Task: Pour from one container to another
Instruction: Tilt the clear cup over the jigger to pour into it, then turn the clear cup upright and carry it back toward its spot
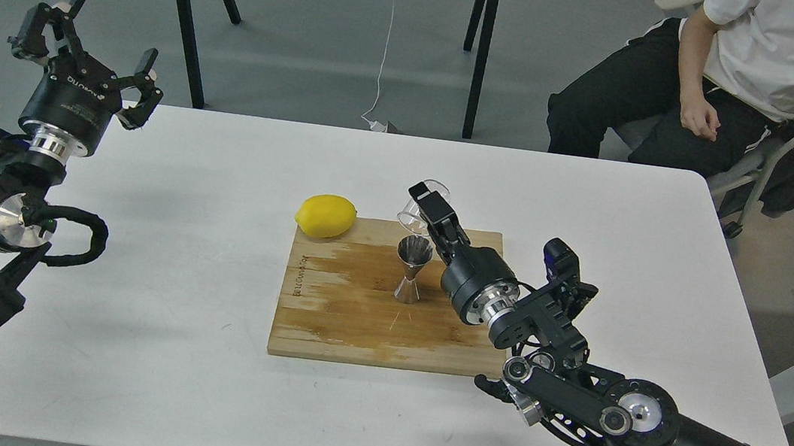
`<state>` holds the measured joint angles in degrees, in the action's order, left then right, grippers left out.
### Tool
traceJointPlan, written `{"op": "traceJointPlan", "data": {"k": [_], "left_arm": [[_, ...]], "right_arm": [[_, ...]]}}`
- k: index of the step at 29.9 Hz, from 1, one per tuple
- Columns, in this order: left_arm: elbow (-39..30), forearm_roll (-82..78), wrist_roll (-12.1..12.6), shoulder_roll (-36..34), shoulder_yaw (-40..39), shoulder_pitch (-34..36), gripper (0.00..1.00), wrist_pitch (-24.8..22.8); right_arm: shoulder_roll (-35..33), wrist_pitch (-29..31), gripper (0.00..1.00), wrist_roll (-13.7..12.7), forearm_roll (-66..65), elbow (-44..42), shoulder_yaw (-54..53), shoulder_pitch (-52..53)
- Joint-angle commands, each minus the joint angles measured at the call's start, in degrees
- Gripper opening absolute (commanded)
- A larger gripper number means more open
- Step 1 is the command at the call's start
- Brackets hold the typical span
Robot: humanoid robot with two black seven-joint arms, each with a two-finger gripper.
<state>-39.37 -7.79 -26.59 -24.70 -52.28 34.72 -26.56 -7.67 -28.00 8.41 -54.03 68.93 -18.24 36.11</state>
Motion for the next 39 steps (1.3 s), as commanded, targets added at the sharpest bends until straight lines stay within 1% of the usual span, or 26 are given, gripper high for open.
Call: {"op": "traceJointPlan", "data": {"k": [1,5,14,18,23,28,32,34,39], "left_arm": [[0.0,0.06,-0.04,0.0,-0.01,0.0,1.0,0.02],[0.0,-0.03,-0.04,0.0,-0.01,0.0,1.0,0.02],[0.0,0.06,-0.04,0.0,-0.01,0.0,1.0,0.1],[0.0,0.06,-0.12,0.0,-0.01,0.0,1.0,0.1],[0.0,0.15,-0.12,0.0,-0.1,0.0,1.0,0.19],[0.0,0.15,-0.12,0.0,-0.1,0.0,1.0,0.19],[0.0,0.24,-0.12,0.0,-0.1,0.17,1.0,0.19],[0.0,0.24,-0.12,-0.09,-0.19,0.26,1.0,0.19],[0.0,0.24,-0.12,-0.26,-0.36,0.26,1.0,0.1]], "right_arm": [[0.02,0.0,0.34,2.83,-1.43,-2.13,1.01,0.01],[0.02,0.0,0.34,3.8,-1.43,-2.57,1.19,-0.08],[0.02,0.0,0.32,7.49,-1.78,-3.01,2.86,0.19],[-1.03,0.0,0.32,8.02,-2.56,-3.01,4.43,2.29],[-2.18,0.0,0.32,8.02,-3.54,-2.93,6.11,3.44],[-4.1,0.0,0.32,6.97,-0.65,-0.56,3.66,2.82],[-4.63,0.0,0.32,6.35,7.78,3.04,-0.64,2.3],[-6.56,0.0,0.32,6.26,13.4,5.24,-3.81,1.25],[-11.22,0.0,0.32,4.95,28.08,11.22,-10.84,-1.74]]}}
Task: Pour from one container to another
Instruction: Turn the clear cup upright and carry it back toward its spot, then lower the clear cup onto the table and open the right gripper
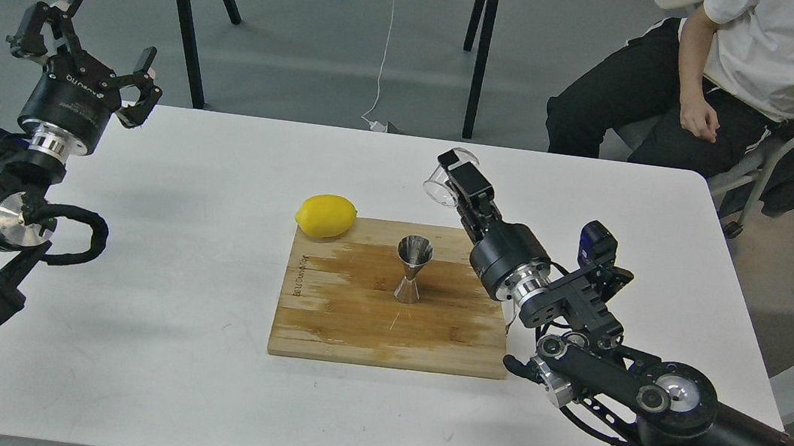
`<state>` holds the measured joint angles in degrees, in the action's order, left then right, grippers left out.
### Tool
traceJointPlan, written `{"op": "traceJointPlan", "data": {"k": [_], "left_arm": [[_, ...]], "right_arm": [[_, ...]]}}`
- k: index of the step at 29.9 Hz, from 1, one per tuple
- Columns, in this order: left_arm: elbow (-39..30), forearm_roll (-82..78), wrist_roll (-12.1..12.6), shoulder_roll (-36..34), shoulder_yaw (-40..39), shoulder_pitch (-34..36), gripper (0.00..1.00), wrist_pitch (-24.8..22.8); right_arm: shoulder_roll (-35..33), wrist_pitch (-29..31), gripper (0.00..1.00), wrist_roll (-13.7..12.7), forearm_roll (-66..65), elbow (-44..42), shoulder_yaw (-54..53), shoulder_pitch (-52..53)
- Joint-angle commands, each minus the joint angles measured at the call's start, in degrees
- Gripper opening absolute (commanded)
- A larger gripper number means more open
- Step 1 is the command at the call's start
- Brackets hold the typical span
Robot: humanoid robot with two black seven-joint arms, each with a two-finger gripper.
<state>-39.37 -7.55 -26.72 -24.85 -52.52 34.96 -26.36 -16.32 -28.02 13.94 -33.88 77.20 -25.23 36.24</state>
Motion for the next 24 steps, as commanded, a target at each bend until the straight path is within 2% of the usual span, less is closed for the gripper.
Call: {"op": "traceJointPlan", "data": {"k": [1,5,10,15,18,24], "left_arm": [[0.0,0.08,0.09,-0.02,-0.12,0.02,1.0,0.0],[0.0,0.08,0.09,0.16,0.05,0.11,1.0,0.08],[0.0,-0.01,0.18,0.07,0.23,0.02,1.0,0.0],[0.0,-0.01,0.27,-0.11,0.23,0.11,1.0,-0.09],[0.0,-0.01,0.27,-0.37,0.23,0.11,1.0,-0.18],[0.0,0.08,0.18,-0.28,0.23,-0.15,1.0,-0.27]], "right_arm": [[-3.44,0.02,0.32,-0.58,10.91,3.65,-5.6,-2.92],[-4.5,3.4,0.32,-2.33,22.34,4.27,-13.86,-7.66],[-4.42,10.51,0.34,-7.77,35.96,2.35,-26.86,-15.31],[-3.63,16.84,0.33,-13.39,46.77,-3.71,-35.75,-20.76],[-3.63,21.32,0.34,-15.86,53.55,-8.54,-37.69,-23.05],[-3.37,26.16,0.35,-18.41,56.99,-14.87,-37.87,-23.94]]}}
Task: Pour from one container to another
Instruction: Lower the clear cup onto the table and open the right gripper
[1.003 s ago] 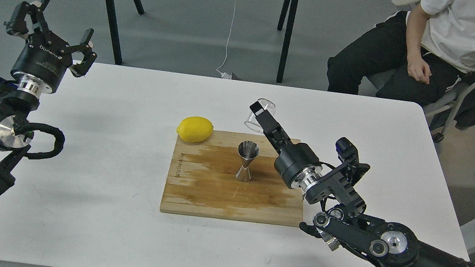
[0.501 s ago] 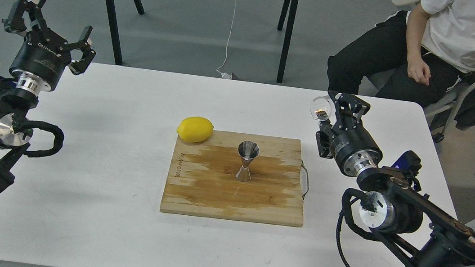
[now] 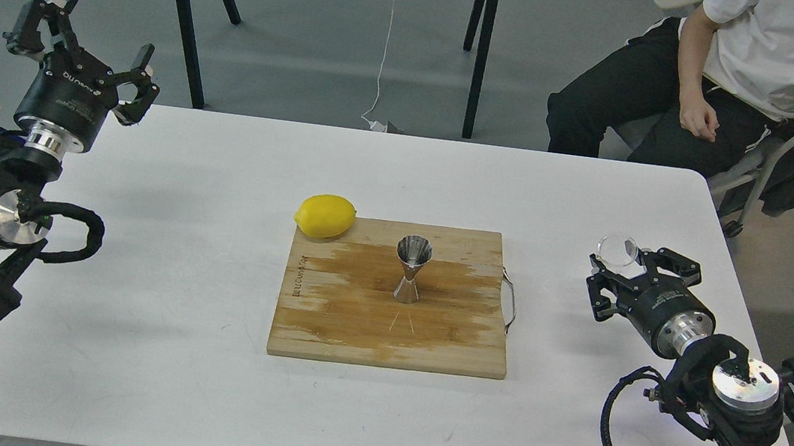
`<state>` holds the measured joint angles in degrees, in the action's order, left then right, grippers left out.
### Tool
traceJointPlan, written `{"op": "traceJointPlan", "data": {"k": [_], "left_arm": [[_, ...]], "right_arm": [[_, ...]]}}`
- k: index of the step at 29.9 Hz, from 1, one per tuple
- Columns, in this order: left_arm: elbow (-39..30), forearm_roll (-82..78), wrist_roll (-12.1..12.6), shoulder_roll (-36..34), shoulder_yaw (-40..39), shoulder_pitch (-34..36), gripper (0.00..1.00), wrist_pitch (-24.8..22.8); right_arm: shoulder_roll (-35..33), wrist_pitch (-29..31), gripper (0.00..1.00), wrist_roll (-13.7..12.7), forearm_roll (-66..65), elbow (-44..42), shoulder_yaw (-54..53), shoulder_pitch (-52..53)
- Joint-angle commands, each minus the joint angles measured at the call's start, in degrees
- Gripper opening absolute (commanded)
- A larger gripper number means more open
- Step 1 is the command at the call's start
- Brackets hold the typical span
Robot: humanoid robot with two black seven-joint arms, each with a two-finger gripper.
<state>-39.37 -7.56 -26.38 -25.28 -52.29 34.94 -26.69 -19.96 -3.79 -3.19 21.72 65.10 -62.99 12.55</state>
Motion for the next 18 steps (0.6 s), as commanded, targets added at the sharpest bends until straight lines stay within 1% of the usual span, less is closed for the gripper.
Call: {"op": "traceJointPlan", "data": {"k": [1,3,6,9,15,17,18], "left_arm": [[0.0,0.09,-0.17,0.14,0.0,-0.13,1.0,0.15],[0.0,0.09,-0.17,0.32,-0.09,-0.13,1.0,0.23],[0.0,0.09,-0.17,0.32,0.0,-0.13,1.0,0.23],[0.0,0.09,-0.17,0.15,-0.09,-0.13,1.0,0.23],[0.0,0.09,-0.17,0.06,-0.09,-0.22,1.0,0.06],[0.0,0.09,-0.26,0.14,-0.09,-0.22,1.0,0.06],[0.0,0.09,-0.17,0.14,-0.09,-0.22,1.0,0.15]], "right_arm": [[0.62,2.29,0.35,-1.38,1.66,-3.66,-0.2,-0.24],[2.46,3.35,0.35,-1.56,2.88,-6.55,-0.64,-0.15],[5.09,4.84,0.35,-2.52,3.33,-10.51,-1.87,0.02],[7.56,5.46,0.35,-2.61,3.42,-14.03,-2.66,0.72],[8.79,5.37,0.39,-2.61,3.42,-14.57,-3.28,1.08],[8.88,5.37,0.42,-2.61,3.42,-14.57,-3.37,1.17],[8.88,5.37,0.45,-2.52,3.42,-14.57,-3.37,1.17]]}}
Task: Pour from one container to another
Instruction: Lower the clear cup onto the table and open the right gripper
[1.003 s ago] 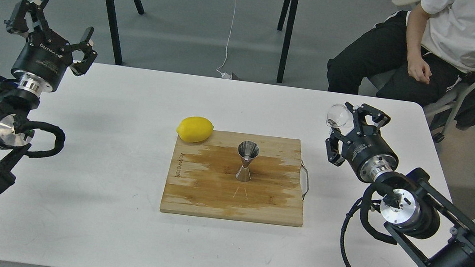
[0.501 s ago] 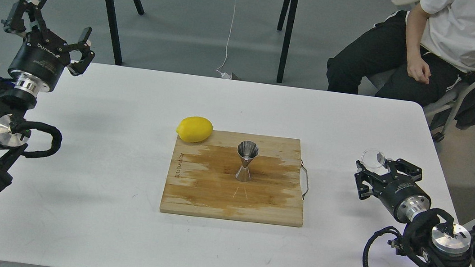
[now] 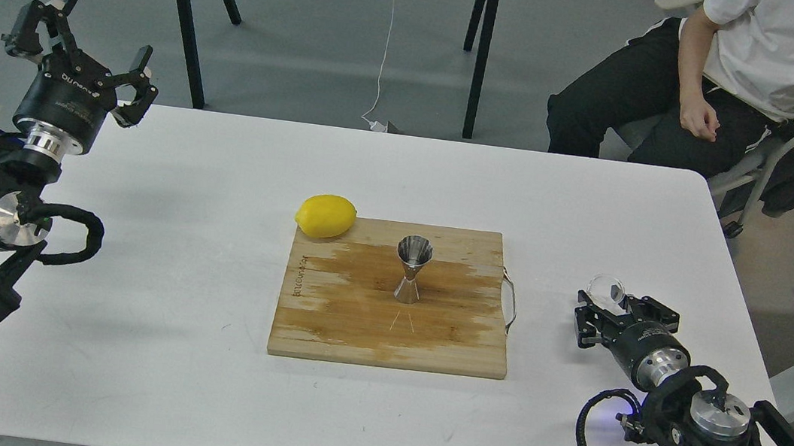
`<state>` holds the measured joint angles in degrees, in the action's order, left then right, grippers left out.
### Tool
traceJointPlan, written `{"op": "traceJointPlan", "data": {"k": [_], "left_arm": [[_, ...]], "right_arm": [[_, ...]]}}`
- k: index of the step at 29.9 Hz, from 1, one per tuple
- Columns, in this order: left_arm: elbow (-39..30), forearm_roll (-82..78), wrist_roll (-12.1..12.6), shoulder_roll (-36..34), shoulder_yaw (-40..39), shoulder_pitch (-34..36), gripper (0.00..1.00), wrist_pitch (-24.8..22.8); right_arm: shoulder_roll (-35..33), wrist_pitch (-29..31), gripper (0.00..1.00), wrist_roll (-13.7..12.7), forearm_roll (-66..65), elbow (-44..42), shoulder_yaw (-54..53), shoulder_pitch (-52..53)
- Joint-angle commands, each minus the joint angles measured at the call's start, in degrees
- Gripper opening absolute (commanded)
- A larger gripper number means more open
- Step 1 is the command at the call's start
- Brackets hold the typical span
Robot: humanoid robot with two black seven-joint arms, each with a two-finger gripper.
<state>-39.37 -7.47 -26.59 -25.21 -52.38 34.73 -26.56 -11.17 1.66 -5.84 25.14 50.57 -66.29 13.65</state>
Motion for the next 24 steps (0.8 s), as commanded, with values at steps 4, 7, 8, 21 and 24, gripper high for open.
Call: {"op": "traceJointPlan", "data": {"k": [4,7,8,21,24], "left_arm": [[0.0,0.0,0.05,0.25,0.09,0.07,1.0,0.11],[0.0,0.0,0.05,0.25,0.09,0.07,1.0,0.11],[0.0,0.0,0.05,0.25,0.09,0.07,1.0,0.11],[0.0,0.0,0.14,0.16,0.09,0.07,1.0,0.2],[0.0,0.0,0.05,0.16,0.09,0.07,1.0,0.2]], "right_arm": [[0.09,-0.08,0.54,0.13,0.0,-0.04,-1.13,-0.03],[0.09,-0.08,0.58,0.22,0.0,-0.04,-1.39,-0.03],[0.09,-0.08,0.59,0.22,0.0,-0.04,-1.48,-0.03],[0.62,0.36,0.39,0.31,0.0,-2.23,-1.48,-0.12],[0.8,0.36,0.38,0.31,-0.09,-3.2,-1.48,-0.03]]}}
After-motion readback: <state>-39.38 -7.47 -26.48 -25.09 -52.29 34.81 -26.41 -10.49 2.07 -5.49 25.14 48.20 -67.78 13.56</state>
